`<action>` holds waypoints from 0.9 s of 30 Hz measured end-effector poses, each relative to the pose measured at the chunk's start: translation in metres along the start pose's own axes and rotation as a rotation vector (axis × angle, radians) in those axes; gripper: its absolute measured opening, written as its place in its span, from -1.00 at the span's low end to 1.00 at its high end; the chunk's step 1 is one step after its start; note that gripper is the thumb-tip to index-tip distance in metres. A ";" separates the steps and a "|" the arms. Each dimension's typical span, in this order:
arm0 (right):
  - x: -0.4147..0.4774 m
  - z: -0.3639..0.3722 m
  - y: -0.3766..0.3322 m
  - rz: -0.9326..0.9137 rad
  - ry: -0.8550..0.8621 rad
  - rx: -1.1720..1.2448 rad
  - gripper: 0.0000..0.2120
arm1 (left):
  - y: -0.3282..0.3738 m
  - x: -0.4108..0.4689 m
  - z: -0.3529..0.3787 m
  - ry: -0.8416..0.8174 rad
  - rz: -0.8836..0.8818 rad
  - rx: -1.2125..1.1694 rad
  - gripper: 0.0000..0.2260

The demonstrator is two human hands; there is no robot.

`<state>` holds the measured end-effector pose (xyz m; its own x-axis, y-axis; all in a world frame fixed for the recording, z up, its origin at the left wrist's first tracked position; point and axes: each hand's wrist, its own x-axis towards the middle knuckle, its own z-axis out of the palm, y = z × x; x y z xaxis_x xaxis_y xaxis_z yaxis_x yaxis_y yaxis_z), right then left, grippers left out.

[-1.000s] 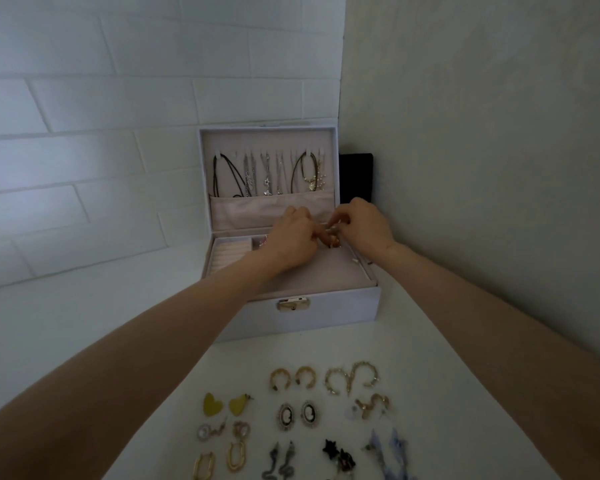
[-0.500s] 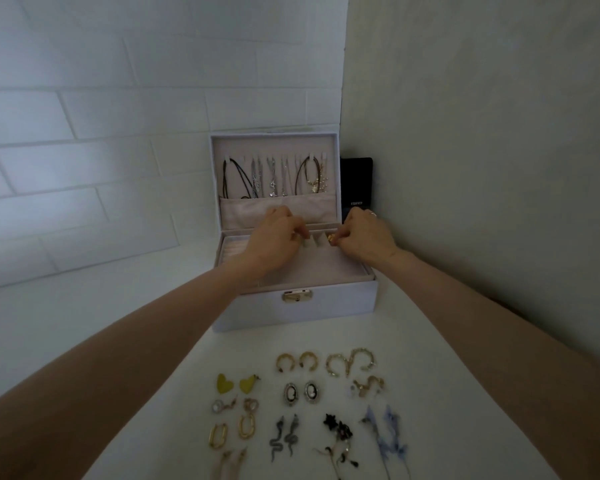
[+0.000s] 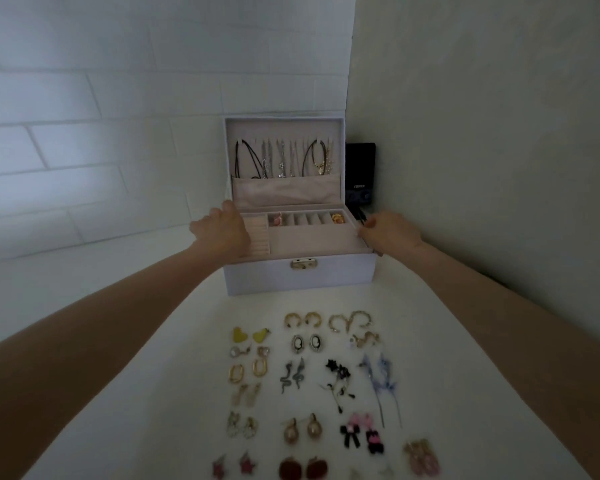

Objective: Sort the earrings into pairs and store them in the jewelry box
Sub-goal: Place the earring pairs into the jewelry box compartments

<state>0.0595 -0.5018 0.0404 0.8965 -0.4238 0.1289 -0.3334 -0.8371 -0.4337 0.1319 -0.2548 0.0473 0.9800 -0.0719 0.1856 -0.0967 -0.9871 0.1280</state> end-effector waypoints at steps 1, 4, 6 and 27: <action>-0.002 0.000 0.000 0.011 -0.008 -0.015 -0.75 | 0.000 -0.002 -0.001 -0.024 -0.012 -0.017 -0.61; -0.008 0.000 -0.003 0.014 -0.014 -0.071 -0.78 | -0.001 -0.010 -0.002 -0.026 -0.008 0.009 -0.63; -0.012 0.000 -0.004 -0.013 0.004 -0.115 -0.81 | -0.003 -0.015 -0.004 -0.026 0.052 0.105 -0.70; -0.067 -0.016 -0.006 -0.036 -0.018 -0.128 -0.70 | -0.014 -0.061 -0.016 -0.008 0.149 0.225 -0.76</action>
<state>-0.0037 -0.4739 0.0485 0.9134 -0.3874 0.1254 -0.3345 -0.8895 -0.3113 0.0702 -0.2347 0.0500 0.9593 -0.2187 0.1786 -0.1993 -0.9725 -0.1205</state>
